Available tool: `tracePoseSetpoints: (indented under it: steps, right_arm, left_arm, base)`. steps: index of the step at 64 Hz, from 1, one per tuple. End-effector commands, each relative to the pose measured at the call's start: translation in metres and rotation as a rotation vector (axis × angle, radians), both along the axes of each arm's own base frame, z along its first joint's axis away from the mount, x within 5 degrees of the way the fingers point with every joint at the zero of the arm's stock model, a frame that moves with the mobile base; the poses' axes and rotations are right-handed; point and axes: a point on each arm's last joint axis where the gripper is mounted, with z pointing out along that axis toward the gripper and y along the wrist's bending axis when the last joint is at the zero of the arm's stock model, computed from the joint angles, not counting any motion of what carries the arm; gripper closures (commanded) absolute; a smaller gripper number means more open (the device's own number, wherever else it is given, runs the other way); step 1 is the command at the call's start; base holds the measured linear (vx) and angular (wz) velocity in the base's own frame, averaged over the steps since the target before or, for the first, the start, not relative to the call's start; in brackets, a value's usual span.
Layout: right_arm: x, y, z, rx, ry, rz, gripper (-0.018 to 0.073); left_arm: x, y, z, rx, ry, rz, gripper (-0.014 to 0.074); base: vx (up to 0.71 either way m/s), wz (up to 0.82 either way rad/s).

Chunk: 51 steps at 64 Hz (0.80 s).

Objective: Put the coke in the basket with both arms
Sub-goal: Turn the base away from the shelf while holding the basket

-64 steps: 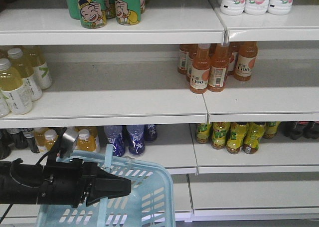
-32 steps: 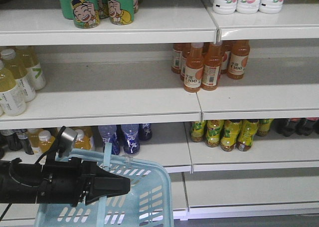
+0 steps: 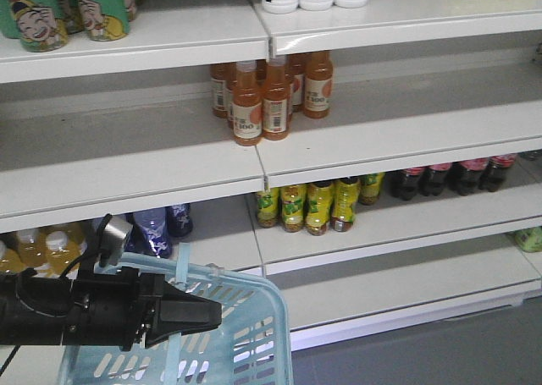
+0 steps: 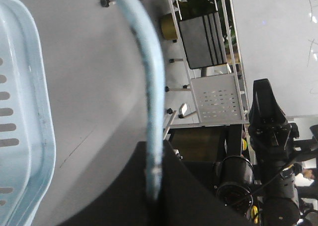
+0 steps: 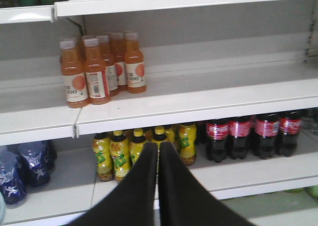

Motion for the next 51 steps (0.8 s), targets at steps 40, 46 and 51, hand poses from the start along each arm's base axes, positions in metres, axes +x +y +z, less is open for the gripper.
tracePoseSetpoints:
  steps: [40,46,51]
  right_arm:
    - [-0.0008,0.0004,0.0044,-0.008,-0.085,0.005,0.0568]
    - [-0.0008,0.0004,0.0044,-0.008,-0.085,0.005,0.0568]
    - [-0.0008,0.0004,0.0044,-0.008,-0.085,0.005,0.0568]
  left_arm:
    - [0.0026,-0.004,0.0224,-0.131,-0.047,0.021,0.0603]
    - [0.0026,-0.004,0.0224,-0.131,-0.047,0.021,0.0603]
    - [0.0026,-0.004,0.0224,-0.131,-0.047,0.021,0.0603]
  base:
    - [-0.08,-0.45]
    - [-0.08,-0.47]
    - [-0.08,-0.48]
